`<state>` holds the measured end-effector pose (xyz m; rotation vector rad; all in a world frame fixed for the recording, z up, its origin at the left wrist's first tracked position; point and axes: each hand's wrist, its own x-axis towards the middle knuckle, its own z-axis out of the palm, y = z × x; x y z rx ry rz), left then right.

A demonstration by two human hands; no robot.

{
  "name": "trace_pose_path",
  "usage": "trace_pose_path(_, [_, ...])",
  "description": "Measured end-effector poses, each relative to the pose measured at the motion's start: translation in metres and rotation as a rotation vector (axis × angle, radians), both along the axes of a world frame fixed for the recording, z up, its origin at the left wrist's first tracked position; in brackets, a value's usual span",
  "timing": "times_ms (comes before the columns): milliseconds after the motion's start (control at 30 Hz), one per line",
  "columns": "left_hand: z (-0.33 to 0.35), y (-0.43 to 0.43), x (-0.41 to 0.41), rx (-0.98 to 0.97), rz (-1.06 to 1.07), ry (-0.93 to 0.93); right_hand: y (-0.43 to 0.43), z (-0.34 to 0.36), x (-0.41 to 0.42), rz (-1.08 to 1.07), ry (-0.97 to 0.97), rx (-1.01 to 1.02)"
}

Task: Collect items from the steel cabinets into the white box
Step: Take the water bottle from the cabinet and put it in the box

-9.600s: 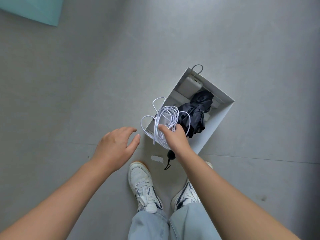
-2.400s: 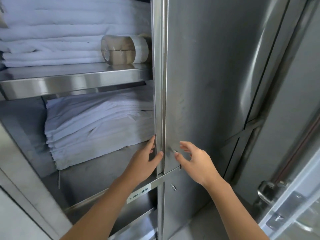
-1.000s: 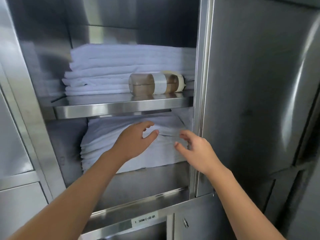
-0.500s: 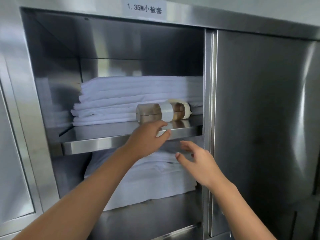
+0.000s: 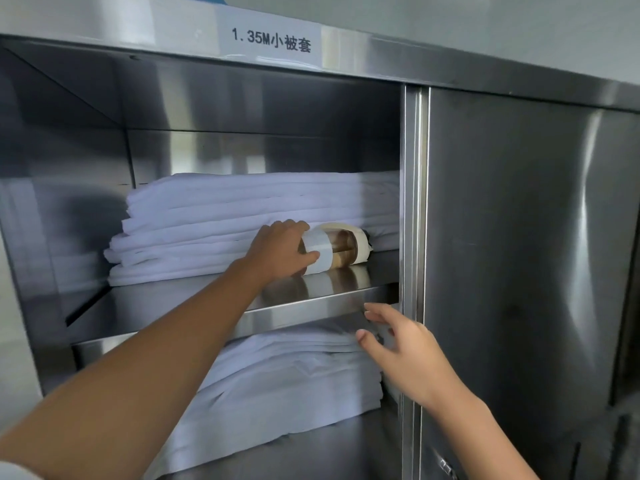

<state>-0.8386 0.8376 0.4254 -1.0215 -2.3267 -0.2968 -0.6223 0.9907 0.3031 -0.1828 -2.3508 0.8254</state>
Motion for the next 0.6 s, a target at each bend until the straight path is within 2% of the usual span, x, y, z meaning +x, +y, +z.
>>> trace_pose_path(300, [-0.01,0.008,-0.029,-0.168,0.165,0.087,0.001,-0.001,-0.002,0.013,-0.005,-0.004])
trace_pose_path(600, [-0.004,-0.004,-0.028,-0.036,0.062,-0.018,-0.001,-0.002,0.004,0.026,0.002,-0.022])
